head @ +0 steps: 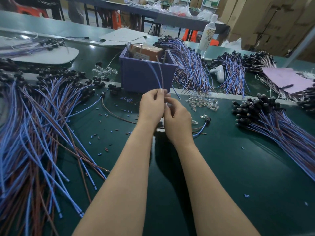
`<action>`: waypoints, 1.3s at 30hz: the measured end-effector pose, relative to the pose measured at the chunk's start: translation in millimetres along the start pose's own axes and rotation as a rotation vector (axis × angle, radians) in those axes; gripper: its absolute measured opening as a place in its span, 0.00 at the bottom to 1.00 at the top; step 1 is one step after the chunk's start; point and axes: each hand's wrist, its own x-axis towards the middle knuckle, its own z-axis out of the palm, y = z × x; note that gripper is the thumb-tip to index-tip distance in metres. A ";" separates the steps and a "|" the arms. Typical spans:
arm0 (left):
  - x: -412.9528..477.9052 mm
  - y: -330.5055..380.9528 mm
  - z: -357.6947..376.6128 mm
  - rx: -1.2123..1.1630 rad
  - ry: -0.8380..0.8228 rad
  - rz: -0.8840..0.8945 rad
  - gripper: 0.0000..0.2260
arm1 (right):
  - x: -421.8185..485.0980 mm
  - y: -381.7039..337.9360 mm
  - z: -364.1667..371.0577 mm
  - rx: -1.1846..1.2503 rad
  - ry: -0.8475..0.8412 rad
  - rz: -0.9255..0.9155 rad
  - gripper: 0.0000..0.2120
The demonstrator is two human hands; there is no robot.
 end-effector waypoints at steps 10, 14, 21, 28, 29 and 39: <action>-27.8 80.1 45.9 0.277 -0.046 0.516 0.10 | 13.8 -9.5 -95.3 -0.295 0.198 -0.110 0.12; -43.2 64.6 78.5 0.351 -0.262 0.053 0.27 | 6.7 -2.6 -138.8 0.100 0.597 -0.041 0.15; -64.5 55.5 180.6 -0.694 -0.659 -0.527 0.17 | -13.2 40.8 -192.6 0.838 0.915 0.199 0.13; -70.6 46.1 267.2 -0.331 -0.559 -0.268 0.15 | -26.7 90.4 -236.7 1.218 1.146 0.440 0.08; -71.0 39.9 276.1 -0.270 -0.541 -0.253 0.15 | -25.3 96.9 -240.3 1.261 1.161 0.444 0.09; -56.9 -3.5 294.0 0.466 -0.512 -0.042 0.16 | -12.9 129.5 -228.3 0.623 0.721 0.718 0.13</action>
